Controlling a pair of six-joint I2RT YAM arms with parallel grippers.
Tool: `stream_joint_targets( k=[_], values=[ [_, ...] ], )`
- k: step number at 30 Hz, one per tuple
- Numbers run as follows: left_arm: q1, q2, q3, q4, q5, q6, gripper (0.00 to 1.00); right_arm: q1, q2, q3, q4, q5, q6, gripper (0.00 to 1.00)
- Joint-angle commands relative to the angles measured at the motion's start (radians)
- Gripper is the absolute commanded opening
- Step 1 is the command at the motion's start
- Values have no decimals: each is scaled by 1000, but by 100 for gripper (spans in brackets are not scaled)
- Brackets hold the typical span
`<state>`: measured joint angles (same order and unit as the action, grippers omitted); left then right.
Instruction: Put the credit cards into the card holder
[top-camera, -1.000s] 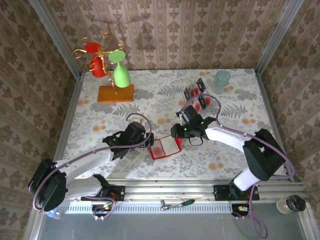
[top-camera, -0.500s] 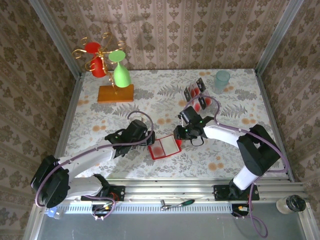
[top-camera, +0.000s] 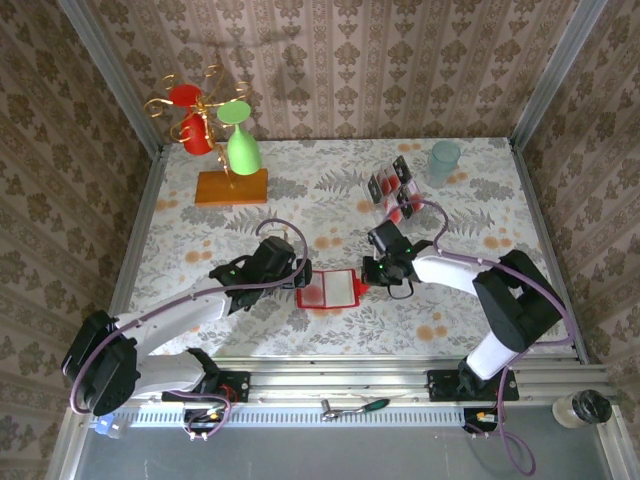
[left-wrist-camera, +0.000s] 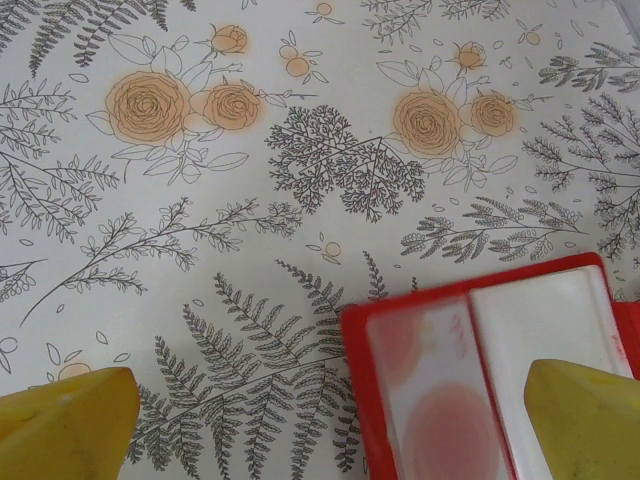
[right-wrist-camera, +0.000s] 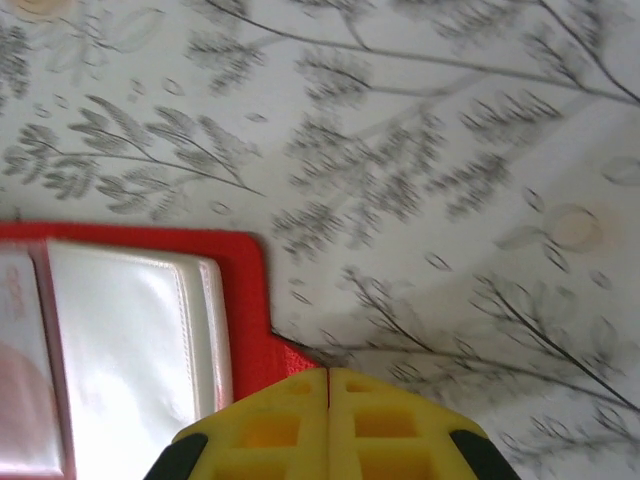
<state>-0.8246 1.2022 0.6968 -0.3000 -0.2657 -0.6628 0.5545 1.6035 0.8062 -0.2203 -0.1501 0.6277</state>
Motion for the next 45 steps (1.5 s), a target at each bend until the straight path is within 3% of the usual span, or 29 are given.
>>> stream_joint_targets(
  k=[1,5,8,10,13,19,27,35,45],
  values=[
    [3,18,35,-10,5,24,100,-3,-63,-50,29,50,70,0],
    [3,31,47,-4,15,26,100,-4,-101,-82,48,60,90,1],
    [2,40,56,2,27,25,100,-8,-110,-64,31,63,71,26],
    [2,43,63,6,32,25,100,-8,-120,-43,11,61,63,31],
    [1,51,68,16,47,25,100,-8,-154,-29,10,43,71,29],
    [-13,86,89,44,79,18,100,2,-177,-17,62,-22,121,17],
    [-85,169,126,80,80,4,100,15,-37,17,170,-99,176,8],
    [-130,205,102,111,58,-5,100,16,88,79,157,-128,153,5],
    [-150,270,89,147,51,12,100,18,140,100,89,-114,103,4]
  ],
)
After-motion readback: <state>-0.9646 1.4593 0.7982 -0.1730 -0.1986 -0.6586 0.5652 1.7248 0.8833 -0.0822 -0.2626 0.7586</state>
